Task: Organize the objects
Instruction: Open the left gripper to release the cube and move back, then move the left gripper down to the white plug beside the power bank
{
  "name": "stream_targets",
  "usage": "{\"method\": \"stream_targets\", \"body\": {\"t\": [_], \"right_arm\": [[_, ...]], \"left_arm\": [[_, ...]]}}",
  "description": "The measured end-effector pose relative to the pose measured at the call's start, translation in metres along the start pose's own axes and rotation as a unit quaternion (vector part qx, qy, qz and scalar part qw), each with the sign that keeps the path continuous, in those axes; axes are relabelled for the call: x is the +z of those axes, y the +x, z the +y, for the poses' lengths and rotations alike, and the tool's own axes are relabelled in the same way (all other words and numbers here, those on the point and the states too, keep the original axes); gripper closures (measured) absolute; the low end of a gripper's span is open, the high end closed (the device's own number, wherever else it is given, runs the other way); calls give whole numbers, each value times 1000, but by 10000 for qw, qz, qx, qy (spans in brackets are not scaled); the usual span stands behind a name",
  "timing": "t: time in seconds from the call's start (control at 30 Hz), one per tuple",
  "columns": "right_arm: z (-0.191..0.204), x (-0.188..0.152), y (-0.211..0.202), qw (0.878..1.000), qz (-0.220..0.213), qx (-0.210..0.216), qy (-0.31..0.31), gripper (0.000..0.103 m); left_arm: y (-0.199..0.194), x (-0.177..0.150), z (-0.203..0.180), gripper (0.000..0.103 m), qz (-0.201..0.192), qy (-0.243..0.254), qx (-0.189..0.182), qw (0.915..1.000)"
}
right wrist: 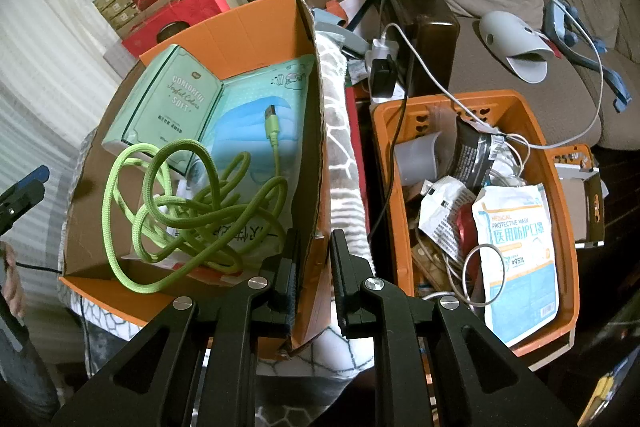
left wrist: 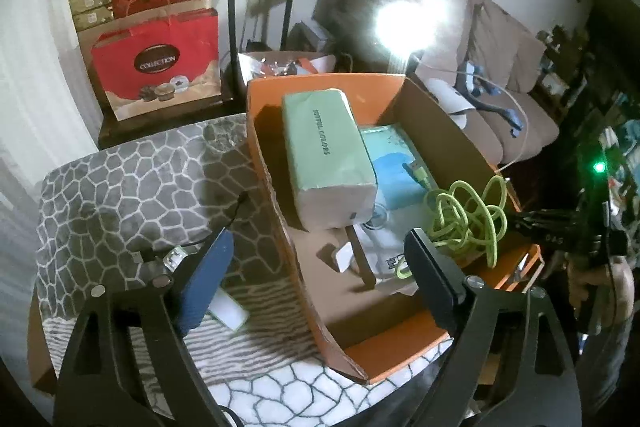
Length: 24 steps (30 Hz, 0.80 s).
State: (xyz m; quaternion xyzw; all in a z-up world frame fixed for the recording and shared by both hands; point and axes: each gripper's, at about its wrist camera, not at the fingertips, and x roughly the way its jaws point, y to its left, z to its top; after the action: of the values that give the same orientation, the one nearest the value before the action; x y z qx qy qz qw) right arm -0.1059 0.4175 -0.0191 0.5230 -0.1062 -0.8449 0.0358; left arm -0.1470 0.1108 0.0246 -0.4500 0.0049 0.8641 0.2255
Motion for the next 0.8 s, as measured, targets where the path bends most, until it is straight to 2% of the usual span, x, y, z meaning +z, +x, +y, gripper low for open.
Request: {"method": "stream_targets", "body": {"t": [0.1,0.2,0.5,0.67,0.8], "right_arm": [[0,0,0,10000,2,-6,-2,89],[0,0,0,10000,2,-10,-8,89],[0,0,0,10000,2,-6,-3,89],[0,0,0,10000,3,-7,-5,89],[0,0,0,10000,2,-7,-5,89]], "left_arm": [[-3,-1,1,16,-19,-25,43,10000],[-5,-2,2,4,-33,-35,45,10000],[-12,-7,1,1,-21,-13,161,9999],[-13,-12,-3,0,-11,225,541,9983],[-16,-14,13,0,9,-73,494,9988]]}}
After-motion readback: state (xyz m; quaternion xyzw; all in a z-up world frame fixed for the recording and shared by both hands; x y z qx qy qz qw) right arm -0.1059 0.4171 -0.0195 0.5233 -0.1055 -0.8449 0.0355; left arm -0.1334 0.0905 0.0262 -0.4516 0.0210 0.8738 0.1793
